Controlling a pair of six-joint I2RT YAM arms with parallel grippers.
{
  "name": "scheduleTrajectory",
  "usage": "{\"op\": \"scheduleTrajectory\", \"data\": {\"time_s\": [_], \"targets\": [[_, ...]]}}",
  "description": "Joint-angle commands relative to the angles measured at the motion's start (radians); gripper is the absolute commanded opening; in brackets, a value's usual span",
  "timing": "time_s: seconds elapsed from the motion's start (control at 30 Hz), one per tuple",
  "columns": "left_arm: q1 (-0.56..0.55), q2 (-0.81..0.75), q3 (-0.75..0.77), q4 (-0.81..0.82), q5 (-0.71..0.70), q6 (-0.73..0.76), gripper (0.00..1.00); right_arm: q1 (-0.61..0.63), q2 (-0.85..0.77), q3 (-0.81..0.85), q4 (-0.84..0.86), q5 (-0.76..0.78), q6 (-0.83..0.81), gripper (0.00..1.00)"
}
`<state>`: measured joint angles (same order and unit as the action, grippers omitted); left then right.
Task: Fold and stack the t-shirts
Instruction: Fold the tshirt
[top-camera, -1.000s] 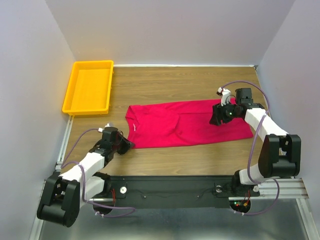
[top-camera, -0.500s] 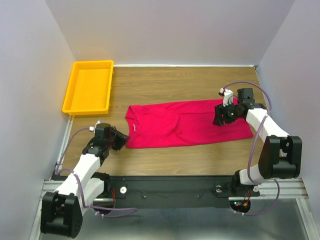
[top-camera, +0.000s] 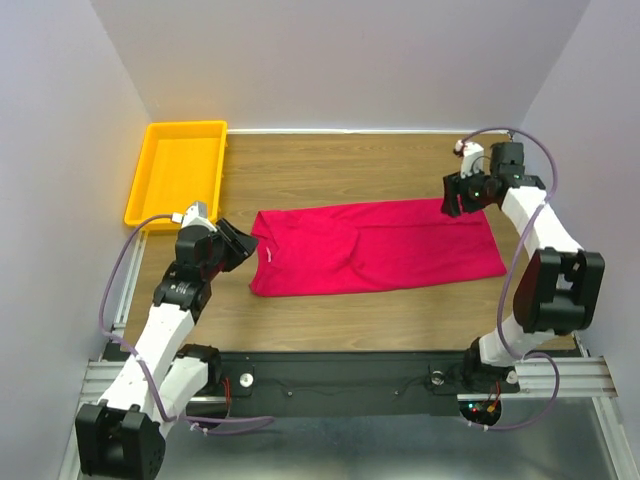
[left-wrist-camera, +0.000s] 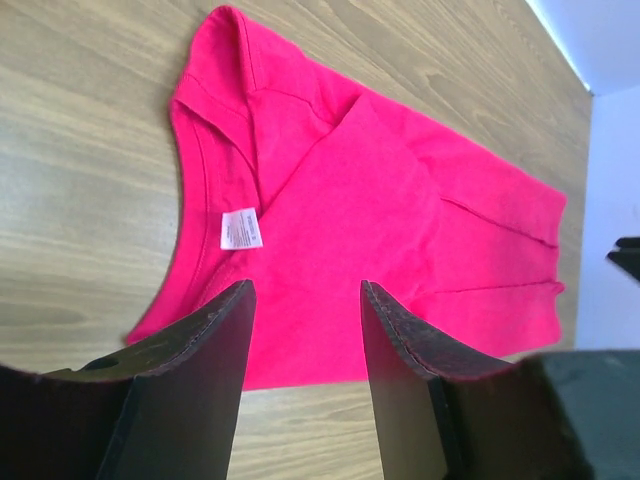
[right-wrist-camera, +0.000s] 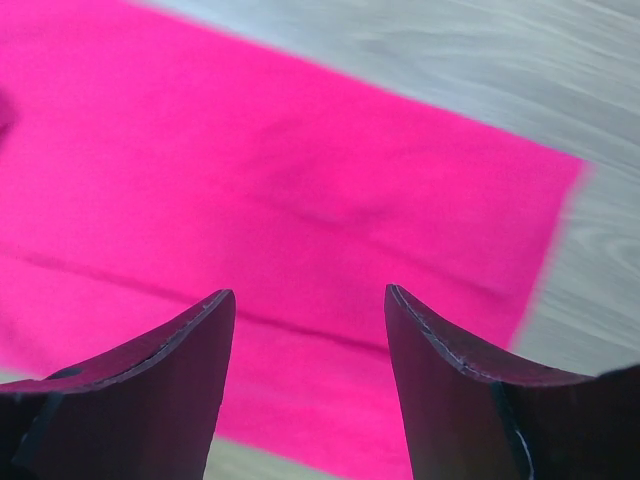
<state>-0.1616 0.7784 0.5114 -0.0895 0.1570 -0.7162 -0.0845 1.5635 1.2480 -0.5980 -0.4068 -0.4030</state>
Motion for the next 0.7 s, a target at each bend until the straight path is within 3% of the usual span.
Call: {"op": "scheduleTrajectory", "data": {"time_s": [0.0,0.1,0.23,0.3,0.33,0.37,0.43,0.53,0.67], "targets": [[0.004,0.062,0.059,0.108,0.016,0.081,0.57,-0.092,0.102,0.102,0.003,0.008,0.029,0.67],[0.004,0.131,0.056,0.203,0.036,0.092,0.58,-0.093,0.190,0.180,-0.008,-0.078,-0.006,0.67],[0.004,0.261,0.114,0.278,0.093,0.133,0.58,-0.093,0.324,0.330,-0.095,-0.321,-0.178,0.71],[0.004,0.320,0.142,0.286,0.101,0.159,0.58,-0.089,0.391,0.460,-0.250,-0.435,-0.314,0.71],[0.004,0.332,0.165,0.289,0.102,0.191,0.58,-0.066,0.468,0.512,-0.411,-0.514,-0.485,0.72],[0.004,0.341,0.171,0.289,0.102,0.210,0.58,-0.043,0.507,0.569,-0.413,-0.524,-0.575,0.72],[0.004,0.349,0.182,0.284,0.089,0.247,0.58,0.029,0.622,0.736,-0.653,-0.512,-0.762,0.72],[0.004,0.345,0.180,0.271,0.060,0.274,0.58,0.081,0.684,0.824,-0.734,-0.514,-0.795,0.72],[0.004,0.306,0.144,0.270,0.018,0.279,0.58,0.268,0.783,0.957,-0.721,-0.442,-0.751,0.72]]}}
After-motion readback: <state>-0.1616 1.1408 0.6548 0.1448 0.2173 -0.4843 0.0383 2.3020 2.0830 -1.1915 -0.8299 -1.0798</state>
